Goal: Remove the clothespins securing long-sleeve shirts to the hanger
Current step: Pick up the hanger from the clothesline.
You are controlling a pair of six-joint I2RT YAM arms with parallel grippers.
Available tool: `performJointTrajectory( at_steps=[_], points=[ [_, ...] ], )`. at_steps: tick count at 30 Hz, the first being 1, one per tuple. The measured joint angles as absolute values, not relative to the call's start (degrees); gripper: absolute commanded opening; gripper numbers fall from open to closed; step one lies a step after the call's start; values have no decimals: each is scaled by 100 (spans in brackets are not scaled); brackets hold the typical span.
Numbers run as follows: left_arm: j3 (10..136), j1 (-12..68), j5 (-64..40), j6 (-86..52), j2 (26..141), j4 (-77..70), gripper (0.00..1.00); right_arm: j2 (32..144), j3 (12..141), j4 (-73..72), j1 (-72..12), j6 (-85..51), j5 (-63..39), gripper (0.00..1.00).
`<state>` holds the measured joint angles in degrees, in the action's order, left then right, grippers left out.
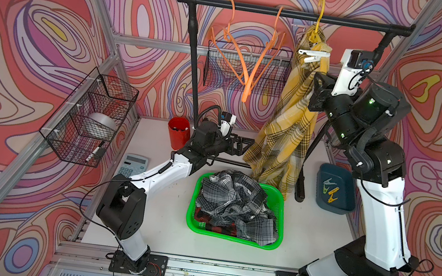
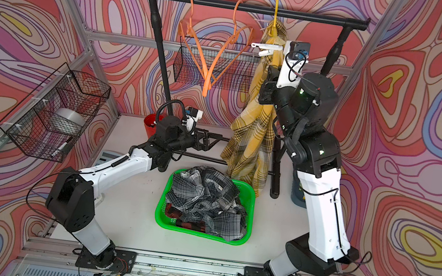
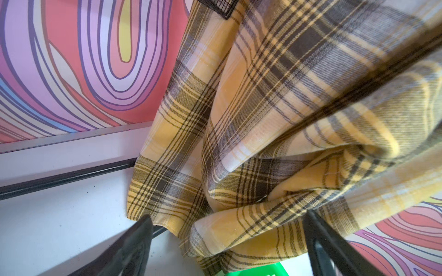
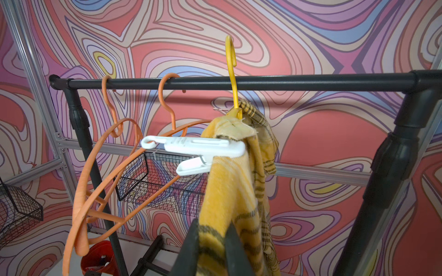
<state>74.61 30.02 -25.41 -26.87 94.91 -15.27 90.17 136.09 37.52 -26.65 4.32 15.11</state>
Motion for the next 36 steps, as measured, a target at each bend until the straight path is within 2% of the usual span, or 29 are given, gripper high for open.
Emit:
performJointTrajectory(
  at_steps=[8, 19, 26, 36],
  points=[
    [7325, 2917, -2541, -2724, 9378, -1533, 93, 8853, 13327, 3599, -2665, 443, 1350, 0],
    [7035, 2735, -2519, -2818, 9109, -1693, 93, 7905, 11933, 3511, -2665, 410, 987, 0],
    [6818, 2576, -2495, -2963, 8921, -1778, 93, 7225, 10422, 3323, -2665, 266, 1041, 0],
    [6429, 2305, -2397, -3103, 8493, -1835, 93, 6685, 9244, 3179, -2665, 54, 888, 0]
  ],
)
